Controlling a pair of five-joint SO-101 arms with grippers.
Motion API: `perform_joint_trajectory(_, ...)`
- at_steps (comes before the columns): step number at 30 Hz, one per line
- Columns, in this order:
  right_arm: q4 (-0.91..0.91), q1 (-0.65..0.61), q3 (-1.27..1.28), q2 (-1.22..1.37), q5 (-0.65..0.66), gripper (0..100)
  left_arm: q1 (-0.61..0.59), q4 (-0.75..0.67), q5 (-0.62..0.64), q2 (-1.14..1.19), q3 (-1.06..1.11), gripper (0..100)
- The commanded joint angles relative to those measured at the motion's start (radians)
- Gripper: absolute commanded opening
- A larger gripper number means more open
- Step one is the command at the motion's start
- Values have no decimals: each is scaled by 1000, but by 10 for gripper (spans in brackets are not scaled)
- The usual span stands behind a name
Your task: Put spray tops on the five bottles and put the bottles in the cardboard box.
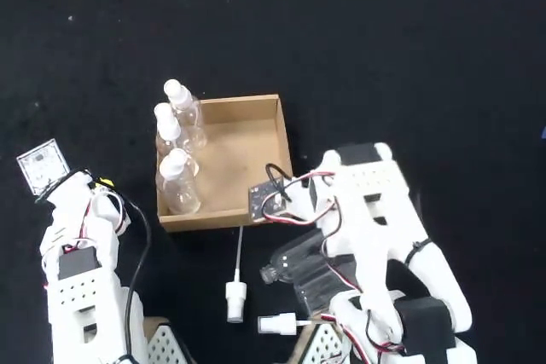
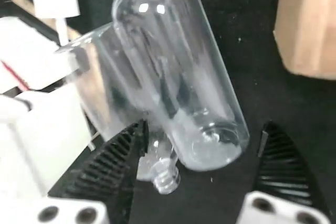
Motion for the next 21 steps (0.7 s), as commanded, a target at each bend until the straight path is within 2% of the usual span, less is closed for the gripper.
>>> perform_joint_trajectory(1, -72, -25, 38, -5, -55, 311, 2, -5, 2, 5, -39, 62)
perform_joint_trajectory(10, -189, -160, 120, -5, -183, 311, 2, -5, 2, 5, -39, 62)
perform_joint_trajectory(15, -305, -167, 154, -5, -298, 309, 2, -5, 2, 5, -38, 62)
perform_joint_trajectory(21, -301, -160, 189, -5, -310, 152, 2, -5, 2, 5, -38, 62)
